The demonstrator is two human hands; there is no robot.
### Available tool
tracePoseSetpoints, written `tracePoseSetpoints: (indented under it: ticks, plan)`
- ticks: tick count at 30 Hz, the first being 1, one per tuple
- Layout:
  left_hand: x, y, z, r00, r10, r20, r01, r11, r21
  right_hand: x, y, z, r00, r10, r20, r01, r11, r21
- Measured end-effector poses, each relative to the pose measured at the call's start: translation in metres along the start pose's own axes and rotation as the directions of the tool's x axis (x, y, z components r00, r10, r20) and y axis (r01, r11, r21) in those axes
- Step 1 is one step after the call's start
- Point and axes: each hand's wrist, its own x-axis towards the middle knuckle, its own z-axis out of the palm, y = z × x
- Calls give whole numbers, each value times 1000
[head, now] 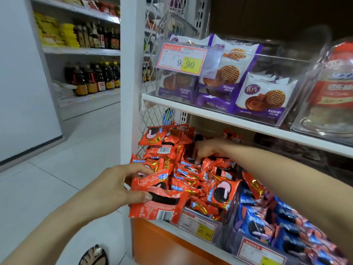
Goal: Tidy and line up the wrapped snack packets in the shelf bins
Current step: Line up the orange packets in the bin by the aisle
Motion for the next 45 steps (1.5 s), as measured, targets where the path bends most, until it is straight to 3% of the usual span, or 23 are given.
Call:
tracePoseSetpoints:
  ticks: [8,15,19,24,27,32,37,40,45]
  plan:
    - [-1,6,4,999,34,-24,-34,999,-8,-11,7,-16,986,-131,105,128,991,35]
    - [0,11,6,998,51,-30,-52,998,-35,-2,9,0,989,-143,-45,147,981,124]
    - [1,13,6,998,53,-43,-55,997,-51,-1,7,-2,985,-165,42,160,982,100]
    - [1,13,7,998,46,-52,-49,997,-58,-3,8,0,989,-148,10,147,986,85]
    - [1,15,8,998,36,-44,-39,998,-49,-11,13,-12,977,-211,-6,211,972,103]
    - [1,19,7,998,36,-46,-38,998,-45,-29,26,-19,935,-306,-179,334,930,154]
    - [3,23,15,996,27,-87,-43,981,-188,-85,18,-9,850,-327,-413,474,816,330]
    - [7,28,22,991,-2,-137,-36,961,-273,-132,3,2,825,-384,-415,560,653,510]
    - [13,36,37,985,-39,-165,-34,907,-420,-150,-14,24,818,-415,-399,573,653,495]
